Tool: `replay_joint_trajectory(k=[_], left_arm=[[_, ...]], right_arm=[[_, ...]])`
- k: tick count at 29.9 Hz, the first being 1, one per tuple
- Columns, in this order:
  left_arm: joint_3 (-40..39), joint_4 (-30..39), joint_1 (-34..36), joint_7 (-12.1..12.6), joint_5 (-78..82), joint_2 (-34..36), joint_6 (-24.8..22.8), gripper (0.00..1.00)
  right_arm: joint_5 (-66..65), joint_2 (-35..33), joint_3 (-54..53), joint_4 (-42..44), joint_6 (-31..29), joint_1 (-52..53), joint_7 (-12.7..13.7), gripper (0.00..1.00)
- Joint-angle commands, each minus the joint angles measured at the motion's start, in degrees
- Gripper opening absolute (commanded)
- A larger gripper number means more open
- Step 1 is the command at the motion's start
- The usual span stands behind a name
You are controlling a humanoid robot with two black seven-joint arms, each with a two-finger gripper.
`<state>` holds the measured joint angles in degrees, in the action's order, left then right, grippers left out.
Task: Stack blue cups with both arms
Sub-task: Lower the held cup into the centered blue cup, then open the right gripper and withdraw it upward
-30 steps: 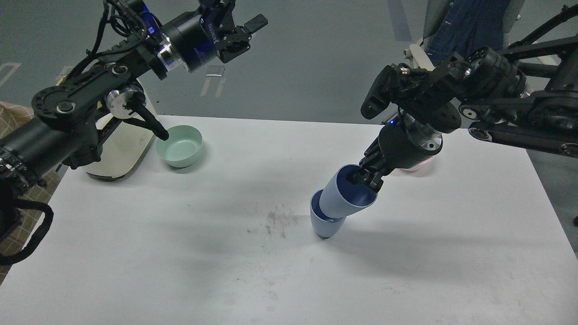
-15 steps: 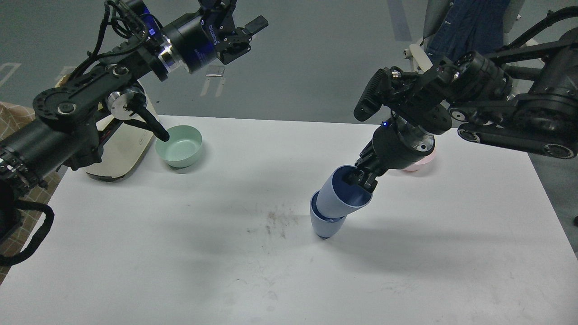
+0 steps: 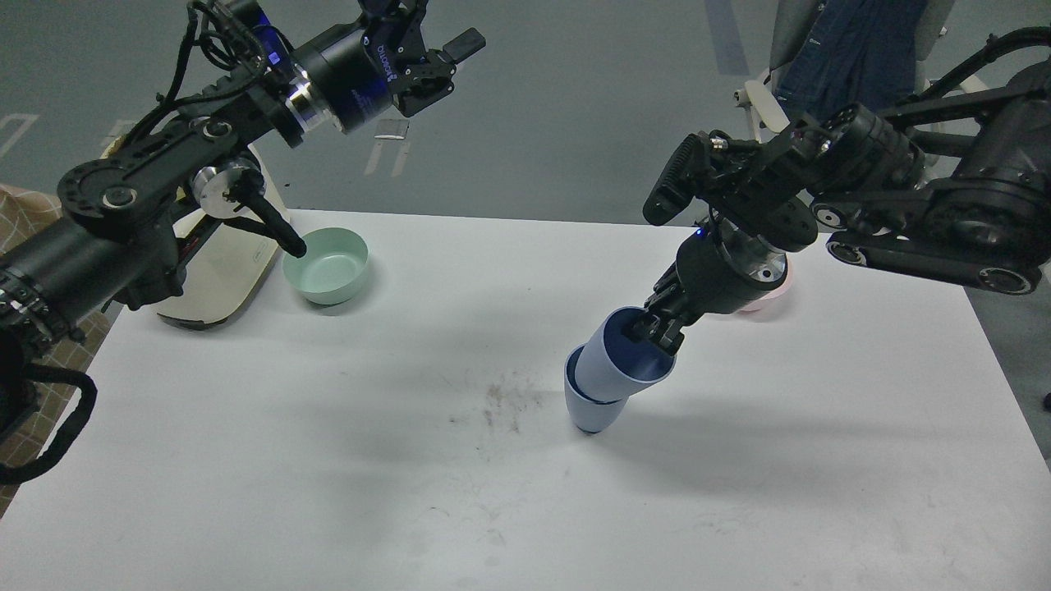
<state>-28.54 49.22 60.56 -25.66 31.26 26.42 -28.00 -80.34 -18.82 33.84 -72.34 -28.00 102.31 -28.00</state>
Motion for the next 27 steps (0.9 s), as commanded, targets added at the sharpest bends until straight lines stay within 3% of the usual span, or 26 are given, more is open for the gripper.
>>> replay_joint_trajectory(k=[1, 12, 14, 16, 17, 24, 27], left_arm=[[-0.03, 0.00, 0.00, 0.00, -0.06, 0.03, 0.00, 0.97], [-0.03, 0.00, 0.09, -0.09, -0.15, 0.30, 0.00, 0.97], [-0.03, 0.00, 0.09, -0.09, -0.15, 0.30, 0.00, 0.97], [-0.03, 0.00, 0.00, 0.00, -0.23, 0.38, 0.00, 0.97], [-0.11, 0.00, 0.09, 0.09, -0.24, 0.38, 0.00, 0.97], [-0.38, -1.40, 0.00, 0.18, -1.02, 0.38, 0.00, 0.97], [-0.38, -3.24, -0.18, 0.18, -2.86, -0.05, 0.00, 0.97]], right_arm=[[0.09, -0.08, 0.00, -0.08, 0.00, -0.01, 0.00, 0.33], [3.08, -0.51, 0.00, -0.17, 0.00, 0.96, 0.00, 0.54], [4.74, -0.78, -0.18, 0.10, 0.00, 1.84, 0.00, 0.63], [9.82, -2.44, -0.88, 1.32, 0.00, 3.33, 0.00, 0.88], [11.67, -3.06, -1.32, 2.20, 0.00, 3.68, 0.00, 0.93], [41.01, -11.49, -11.94, 12.99, 0.00, -1.57, 0.00, 0.96], [47.00, -12.82, -17.72, 17.91, 0.00, -6.05, 0.00, 0.96]])
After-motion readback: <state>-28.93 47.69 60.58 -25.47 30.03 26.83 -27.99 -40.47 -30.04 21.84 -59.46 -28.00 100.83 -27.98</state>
